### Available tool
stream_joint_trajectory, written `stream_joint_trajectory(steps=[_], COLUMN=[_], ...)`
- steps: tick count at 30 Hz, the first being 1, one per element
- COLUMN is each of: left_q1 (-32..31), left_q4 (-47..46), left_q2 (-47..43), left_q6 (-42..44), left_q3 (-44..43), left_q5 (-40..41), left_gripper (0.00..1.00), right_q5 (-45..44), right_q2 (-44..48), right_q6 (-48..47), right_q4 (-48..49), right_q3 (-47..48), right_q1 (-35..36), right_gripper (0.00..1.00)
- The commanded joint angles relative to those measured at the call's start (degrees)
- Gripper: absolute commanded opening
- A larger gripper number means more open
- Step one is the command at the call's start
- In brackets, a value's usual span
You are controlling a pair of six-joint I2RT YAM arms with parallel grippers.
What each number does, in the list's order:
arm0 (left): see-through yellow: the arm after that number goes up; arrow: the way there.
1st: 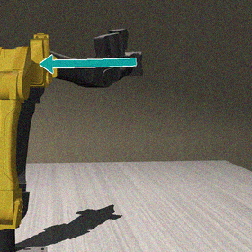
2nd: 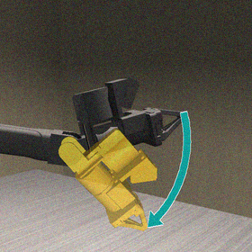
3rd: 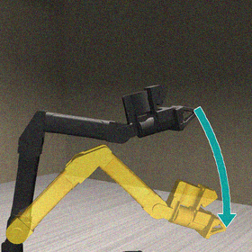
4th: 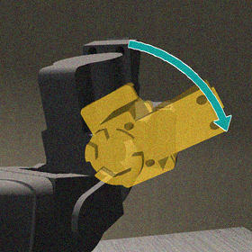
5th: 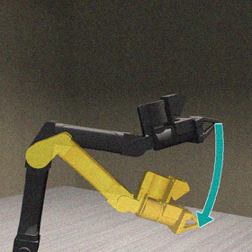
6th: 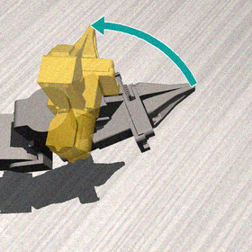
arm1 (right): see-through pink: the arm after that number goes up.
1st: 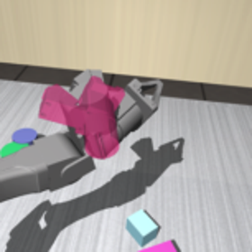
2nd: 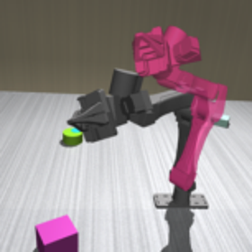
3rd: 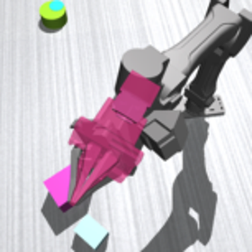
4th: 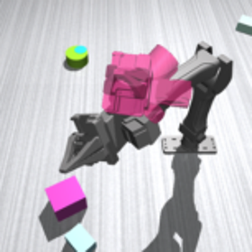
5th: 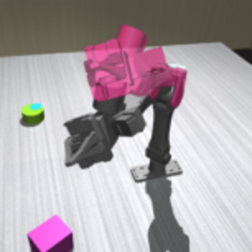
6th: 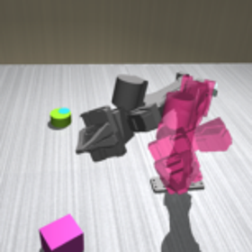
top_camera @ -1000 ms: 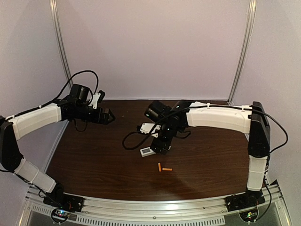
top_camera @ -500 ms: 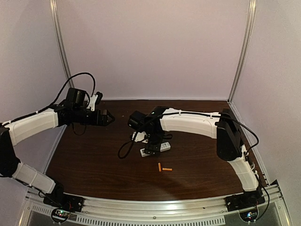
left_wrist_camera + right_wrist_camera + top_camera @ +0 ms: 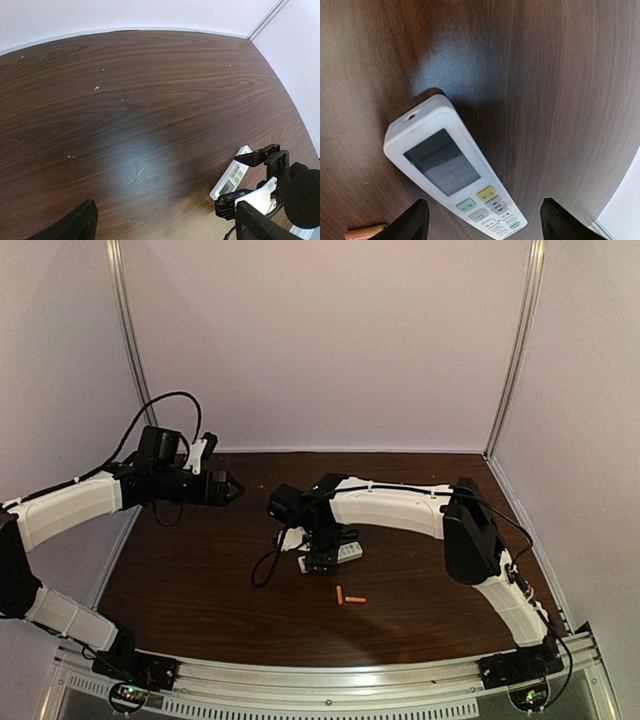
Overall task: Load the batteries into the remote control
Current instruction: Pick up the remote control from the center of the board.
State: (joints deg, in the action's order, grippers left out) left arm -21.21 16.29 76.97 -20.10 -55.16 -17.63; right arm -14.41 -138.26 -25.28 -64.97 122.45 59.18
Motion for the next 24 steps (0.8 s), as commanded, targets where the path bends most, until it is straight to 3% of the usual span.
stream_joint_trajectory(steps=[1,8,24], left_q1=[0.75,1.09,1.17], left_q4=[-2.31,-3.72,-4.17], left_q2=[-1.87,-2.50,-2.07], left_q6=[-0.69,-1.26,-2.22], left_q3=[1.39,2.51,2.51], left_q5=[-0.78,-2.77,-3.64], left_gripper=[0.98,0.97,0.97], right_q5=[2.59,7.59,15.84], right_q2=[-1.04,-2.23,-6.42], right_q6=[-2.14,-3.37,-3.43], right_q4=[-0.29,-1.48,-3.63], right_q3=[2.26,6.02,6.33], right_q1=[-0.28,-3.15,-5.18], right_gripper=[0.75,0.71,0.70])
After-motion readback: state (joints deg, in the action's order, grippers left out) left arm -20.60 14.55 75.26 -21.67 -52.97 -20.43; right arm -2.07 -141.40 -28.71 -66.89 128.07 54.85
